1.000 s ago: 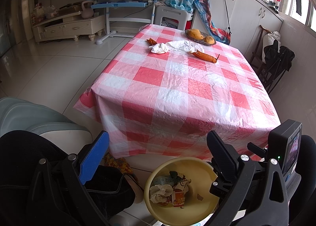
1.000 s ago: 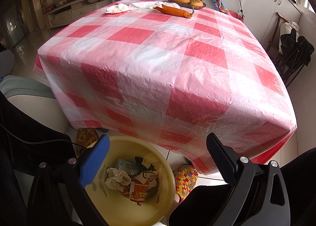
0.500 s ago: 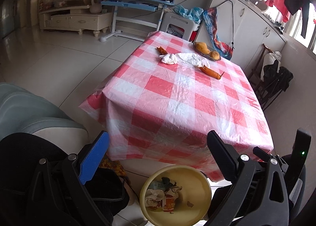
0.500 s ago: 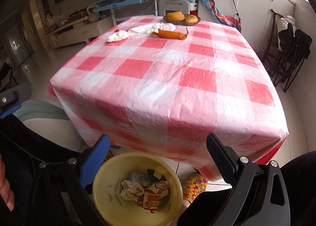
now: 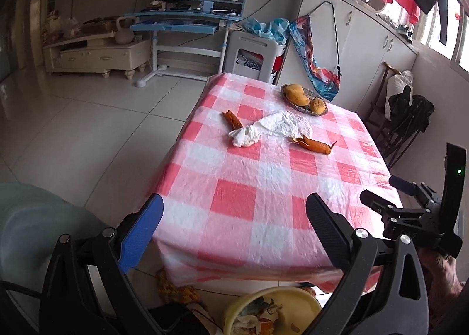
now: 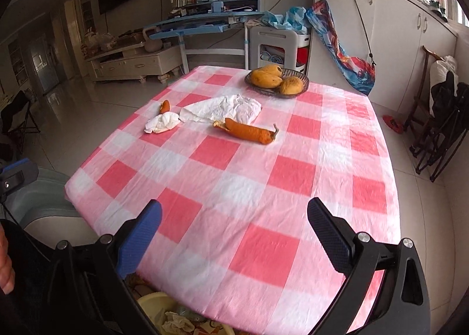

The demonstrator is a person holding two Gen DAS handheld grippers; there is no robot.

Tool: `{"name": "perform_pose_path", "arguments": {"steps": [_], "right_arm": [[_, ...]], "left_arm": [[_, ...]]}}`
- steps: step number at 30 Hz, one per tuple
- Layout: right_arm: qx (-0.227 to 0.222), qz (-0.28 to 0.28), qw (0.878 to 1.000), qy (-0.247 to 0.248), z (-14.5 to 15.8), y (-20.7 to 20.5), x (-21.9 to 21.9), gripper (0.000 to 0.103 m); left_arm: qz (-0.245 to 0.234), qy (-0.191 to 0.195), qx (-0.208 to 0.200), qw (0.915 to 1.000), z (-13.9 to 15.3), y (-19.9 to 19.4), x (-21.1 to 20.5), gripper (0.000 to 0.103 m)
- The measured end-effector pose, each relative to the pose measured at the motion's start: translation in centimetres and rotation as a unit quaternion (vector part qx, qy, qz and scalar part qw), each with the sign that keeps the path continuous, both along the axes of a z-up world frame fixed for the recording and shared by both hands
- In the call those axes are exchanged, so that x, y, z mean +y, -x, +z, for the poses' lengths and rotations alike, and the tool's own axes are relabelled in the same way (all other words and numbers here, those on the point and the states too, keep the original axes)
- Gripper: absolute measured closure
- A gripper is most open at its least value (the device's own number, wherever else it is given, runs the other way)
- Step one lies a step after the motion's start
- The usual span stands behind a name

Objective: Collect trash
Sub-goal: 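Move both grippers toward the small white tissue and long orange peel, then grasp the small white tissue with the left gripper while the right grasps the long orange peel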

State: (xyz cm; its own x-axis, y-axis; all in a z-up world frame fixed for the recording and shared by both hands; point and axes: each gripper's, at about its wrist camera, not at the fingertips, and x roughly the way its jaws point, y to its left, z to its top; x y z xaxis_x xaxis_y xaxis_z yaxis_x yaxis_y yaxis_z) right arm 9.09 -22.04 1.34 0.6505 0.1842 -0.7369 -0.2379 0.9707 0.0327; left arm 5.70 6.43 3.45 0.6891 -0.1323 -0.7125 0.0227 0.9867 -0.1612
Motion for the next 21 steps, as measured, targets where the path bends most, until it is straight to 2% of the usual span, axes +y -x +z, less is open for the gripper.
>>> {"name": "perform_pose_path", "arguments": {"steps": [2,12,19,21], "right_arm": [[0.002,0.012,1.0,0.008,-0.2,-1.9,0.1,0.008],[0.001,0.038,0.999,0.033,-2.7,-9.3,1.1,0.008],[0.023,0.058,0.998,0.032,-4.6,-12.1,1.5,0.008],[0.028,0.074,0.996,0.038,-5.0,-12.4,2.0,0.01]], "left_arm": [[-0.009,-0.02,0.01,0.9997,-0.4,-2.9,-0.7,0.014],[-0.035,-0.066,0.045,0.9962,-4.9,-15.1,-4.2,0.014],[-0.023,-0.062,0.078,0.9947,-8.0,-19.1,-4.9,0.014],[-0.024,-0.062,0.081,0.9945,-8.5,-19.6,-5.2,0.021]]}}
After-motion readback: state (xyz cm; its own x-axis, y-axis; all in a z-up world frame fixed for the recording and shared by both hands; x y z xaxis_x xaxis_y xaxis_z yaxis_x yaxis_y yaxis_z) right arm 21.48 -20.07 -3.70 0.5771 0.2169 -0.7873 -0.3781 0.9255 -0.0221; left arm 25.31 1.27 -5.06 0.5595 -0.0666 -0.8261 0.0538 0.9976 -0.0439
